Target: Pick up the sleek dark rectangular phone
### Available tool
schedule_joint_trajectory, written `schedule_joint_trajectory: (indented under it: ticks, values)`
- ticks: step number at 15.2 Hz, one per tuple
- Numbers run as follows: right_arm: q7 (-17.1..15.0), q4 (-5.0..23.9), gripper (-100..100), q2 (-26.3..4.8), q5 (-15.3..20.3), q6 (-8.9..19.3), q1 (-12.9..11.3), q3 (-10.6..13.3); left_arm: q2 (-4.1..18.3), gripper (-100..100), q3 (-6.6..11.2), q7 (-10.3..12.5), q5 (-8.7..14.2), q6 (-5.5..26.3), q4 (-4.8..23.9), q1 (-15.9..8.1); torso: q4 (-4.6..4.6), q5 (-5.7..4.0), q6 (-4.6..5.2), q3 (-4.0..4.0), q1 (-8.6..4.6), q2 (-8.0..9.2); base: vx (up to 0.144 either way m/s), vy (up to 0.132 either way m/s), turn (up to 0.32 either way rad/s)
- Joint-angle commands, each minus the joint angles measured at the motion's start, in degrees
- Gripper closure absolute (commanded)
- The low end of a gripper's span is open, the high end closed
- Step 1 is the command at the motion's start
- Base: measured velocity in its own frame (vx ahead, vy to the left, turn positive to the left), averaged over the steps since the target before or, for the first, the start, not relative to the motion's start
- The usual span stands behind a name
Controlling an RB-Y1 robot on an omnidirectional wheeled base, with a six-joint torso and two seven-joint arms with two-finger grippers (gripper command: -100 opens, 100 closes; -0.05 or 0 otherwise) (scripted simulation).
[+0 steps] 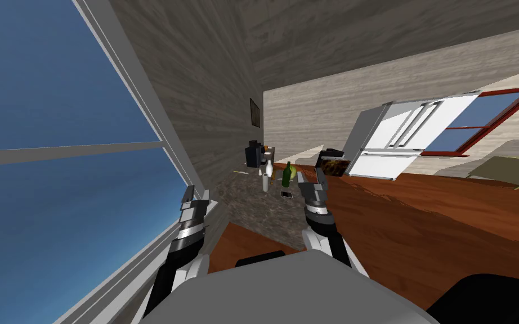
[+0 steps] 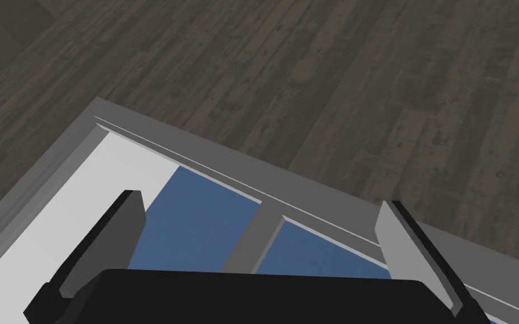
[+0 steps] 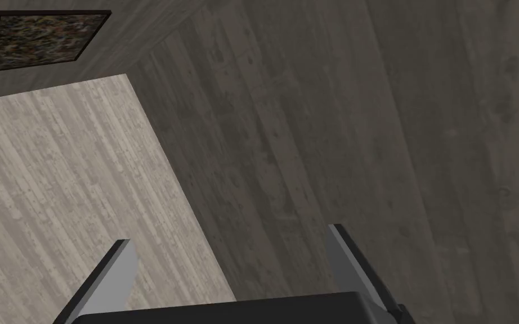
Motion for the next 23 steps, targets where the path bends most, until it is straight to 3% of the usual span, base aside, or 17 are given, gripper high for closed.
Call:
schedule_joint_trajectory:
  ticks: [1, 2, 3, 4, 5, 8, 12, 13, 15, 18, 20, 23]
  values:
    - [0.57, 0.82, -100, -2.68, 0.51, -0.15, -0.41, 0.0, 0.0, 0, 0.0, 0.0, 0.0, 0.0, 0.0, 0.0, 0.0, 0.0, 0.0, 0.0, 0.0, 0.0, -0.001, 0.006, 0.021]
    - [0.57, 0.82, -100, -2.68, 0.51, -0.15, -0.41, 0.0, 0.0, 0, 0.0, 0.0, 0.0, 0.0, 0.0, 0.0, 0.0, 0.0, -0.01, 0.0, 0.0, 0.0, -0.002, 0.01, 0.031]
    - [1.13, 1.66, -100, -4.77, 1.04, -0.3, -0.8, 0.01, 0.0, 0, 0.0, 0.0, 0.0, 0.0, 0.0, 0.0, 0.0, 0.0, -0.01, 0.0, 0.01, 0.0, -0.004, 0.015, 0.047]
    - [1.13, 1.66, -100, -4.78, 1.04, -0.3, -0.8, 0.01, 0.0, 0, 0.0, 0.0, 0.0, 0.0, 0.0, 0.0, 0.0, 0.0, -0.01, 0.0, 0.02, 0.01, -0.005, 0.015, 0.035]
    - [1.85, 2.75, -100, -6.92, 1.72, -0.5, -1.3, 0.06, 0.0, 0, 0.0, 0.0, 0.0, 0.0, 0.0, 0.0, 0.0, 0.01, -0.01, 0.0, 0.03, 0.01, -0.007, 0.021, 0.047]
    - [2.71, 4.07, -100, -9.57, 2.54, -0.75, -1.88, 0.13, 0.0, 0, 0.0, 0.0, 0.0, 0.0, 0.0, 0.0, 0.0, 0.01, -0.02, 0.01, 0.06, 0.03, -0.011, 0.02, 0.049]
    - [4.75, 7.34, -100, -14.89, 4.59, -1.39, -3.25, 0.41, 0.0, 0, -0.01, 0.0, 0.0, 0.0, 0.0, -0.01, 0.01, 0.02, -0.02, 0.03, 0.1, 0.06, -0.015, 0.028, 0.071]
    - [5.9, 9.24, -100, -16.23, 5.77, -1.77, -4.01, 0.6, 0.0, 0, 0.0, 0.0, 0.0, 0.0, 0.0, 0.0, 0.01, 0.02, -0.02, 0.03, 0.1, 0.05, -0.02, 0.039, 0.091]
    - [5.9, 9.24, -100, -17.72, 5.77, -1.77, -4.01, 0.6, 0.0, 0, -0.01, 0.0, 0.0, 0.0, 0.0, 0.0, 0.01, 0.03, -0.02, 0.03, 0.13, 0.06, -0.013, 0.031, 0.045]
    - [8.35, 13.52, -100, -22.29, 8.42, -2.6, -5.63, 1.11, 0.0, 0, 0.0, 0.0, 0.0, 0.0, 0.0, 0.0, 0.01, 0.02, -0.02, 0.02, 0.09, 0.04, -0.013, 0.03, 0.091]
    - [8.35, 13.52, -100, -23.65, 8.42, -2.6, -5.63, 1.11, 0.0, 0, -0.01, 0.0, 0.0, 0.0, 0.0, -0.01, 0.01, 0.03, -0.02, 0.03, 0.12, 0.05, -0.011, 0.029, 0.06]
    - [10.88, 17.96, -100, -28.39, 11.32, -3.5, -7.32, 1.78, 0.0, 0, 0.0, 0.0, 0.0, 0.0, 0.0, 0.0, 0.0, 0.02, -0.02, 0.01, 0.08, 0.03, -0.008, 0.03, 0.108]
